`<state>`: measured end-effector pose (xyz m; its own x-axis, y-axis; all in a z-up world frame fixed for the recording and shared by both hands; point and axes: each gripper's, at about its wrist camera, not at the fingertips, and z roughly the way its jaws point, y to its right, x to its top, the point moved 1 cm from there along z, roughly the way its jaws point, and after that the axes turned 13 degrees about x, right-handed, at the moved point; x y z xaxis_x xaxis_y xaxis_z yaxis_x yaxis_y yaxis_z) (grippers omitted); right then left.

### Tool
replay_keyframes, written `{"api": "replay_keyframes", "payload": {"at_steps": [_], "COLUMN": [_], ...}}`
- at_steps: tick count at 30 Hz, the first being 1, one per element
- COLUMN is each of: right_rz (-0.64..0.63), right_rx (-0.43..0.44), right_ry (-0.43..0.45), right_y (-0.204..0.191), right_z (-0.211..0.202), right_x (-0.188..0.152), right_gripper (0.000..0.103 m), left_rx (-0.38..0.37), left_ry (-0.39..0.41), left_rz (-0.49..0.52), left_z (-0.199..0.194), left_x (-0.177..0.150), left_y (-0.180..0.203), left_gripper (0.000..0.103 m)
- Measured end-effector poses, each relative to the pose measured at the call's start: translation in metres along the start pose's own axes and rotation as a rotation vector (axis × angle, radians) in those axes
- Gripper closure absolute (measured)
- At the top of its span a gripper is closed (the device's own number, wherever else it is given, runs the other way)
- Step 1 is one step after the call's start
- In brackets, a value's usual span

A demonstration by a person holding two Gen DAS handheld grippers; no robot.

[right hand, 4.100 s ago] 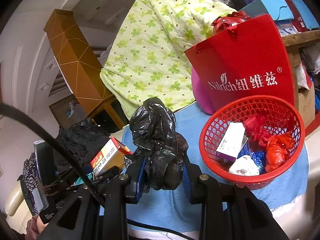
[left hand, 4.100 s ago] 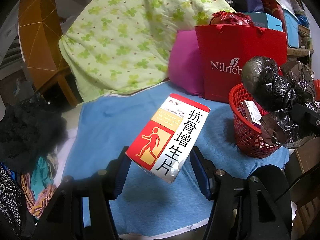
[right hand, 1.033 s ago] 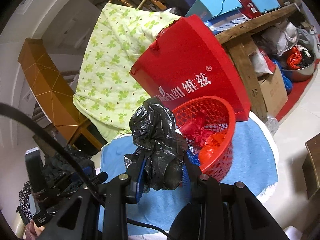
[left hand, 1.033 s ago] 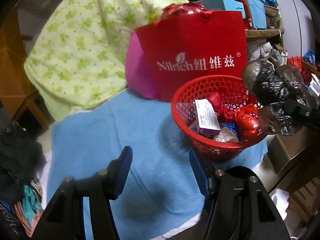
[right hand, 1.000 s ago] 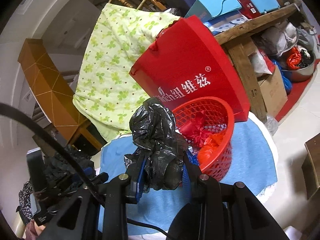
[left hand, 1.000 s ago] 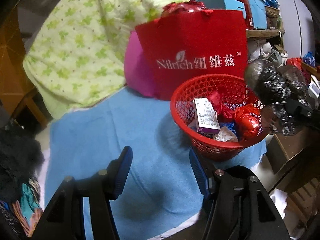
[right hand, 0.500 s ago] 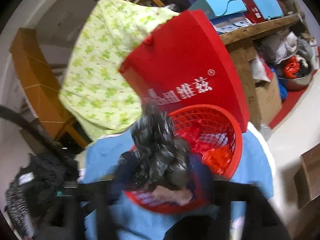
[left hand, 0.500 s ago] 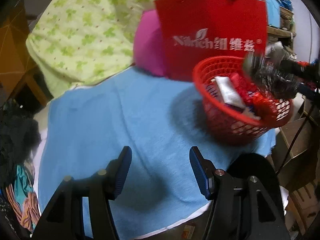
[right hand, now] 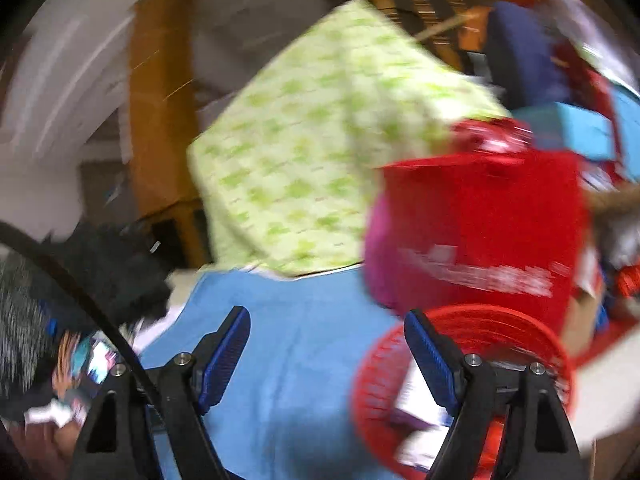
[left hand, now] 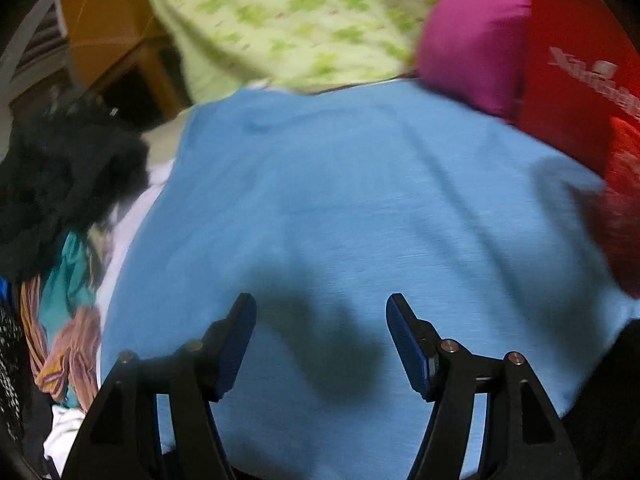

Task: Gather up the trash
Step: 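Lower both open tools over the empty blue blanket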

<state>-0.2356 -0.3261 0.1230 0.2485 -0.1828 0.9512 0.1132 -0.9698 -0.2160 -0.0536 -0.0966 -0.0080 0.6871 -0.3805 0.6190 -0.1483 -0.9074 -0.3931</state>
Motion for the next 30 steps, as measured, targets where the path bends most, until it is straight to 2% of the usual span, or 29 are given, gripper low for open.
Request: {"api": "replay_keyframes", "payload": {"at_steps": [3, 5, 9, 16, 17, 18, 20, 22, 24, 30], "right_rz": [-0.046, -0.041, -0.038, 0.02, 0.049, 0.073, 0.057, 0.048, 0.047, 0.044], "right_rx": [0.056, 0.048, -0.039, -0.175, -0.182, -0.174, -0.137, -0.13, -0.132, -0.135], "right_ry": [-0.135, -0.229, -0.391, -0.559, -0.609, -0.654, -0.587, -0.573, -0.573, -0.573], "right_y": [-0.024, -0.028, -0.021, 0.029, 0.039, 0.049, 0.056, 0.057, 0.057, 0.057], "right_z": [0.067, 0.112, 0.193, 0.286, 0.298, 0.306, 0.31, 0.308, 0.307, 0.307], "right_x": [-0.021, -0.04, -0.082, -0.117, -0.124, -0.131, -0.138, -0.14, -0.14, -0.139], "right_gripper": [0.02, 0.02, 0.02, 0.02, 0.02, 0.013, 0.0, 0.0, 0.0, 0.0], "left_rx": [0.007, 0.013, 0.012, 0.029, 0.038, 0.048, 0.043, 0.016, 0.004, 0.003], "left_ry": [-0.051, -0.075, -0.111, -0.086, -0.062, -0.048, -0.026, -0.042, -0.064, -0.083], "left_rz": [-0.06, -0.089, -0.138, -0.153, -0.162, -0.168, -0.19, -0.215, -0.232, -0.238], "left_z": [0.037, 0.058, 0.093, 0.139, 0.141, 0.143, 0.148, 0.152, 0.159, 0.167], "left_x": [-0.004, -0.006, -0.003, 0.009, 0.008, 0.007, 0.003, 0.005, 0.006, 0.011], "left_y": [-0.024, -0.035, -0.044, -0.037, -0.037, -0.04, -0.042, -0.046, -0.049, -0.049], "left_gripper": [0.035, 0.035, 0.035, 0.034, 0.025, 0.016, 0.012, 0.01, 0.003, 0.0]}}
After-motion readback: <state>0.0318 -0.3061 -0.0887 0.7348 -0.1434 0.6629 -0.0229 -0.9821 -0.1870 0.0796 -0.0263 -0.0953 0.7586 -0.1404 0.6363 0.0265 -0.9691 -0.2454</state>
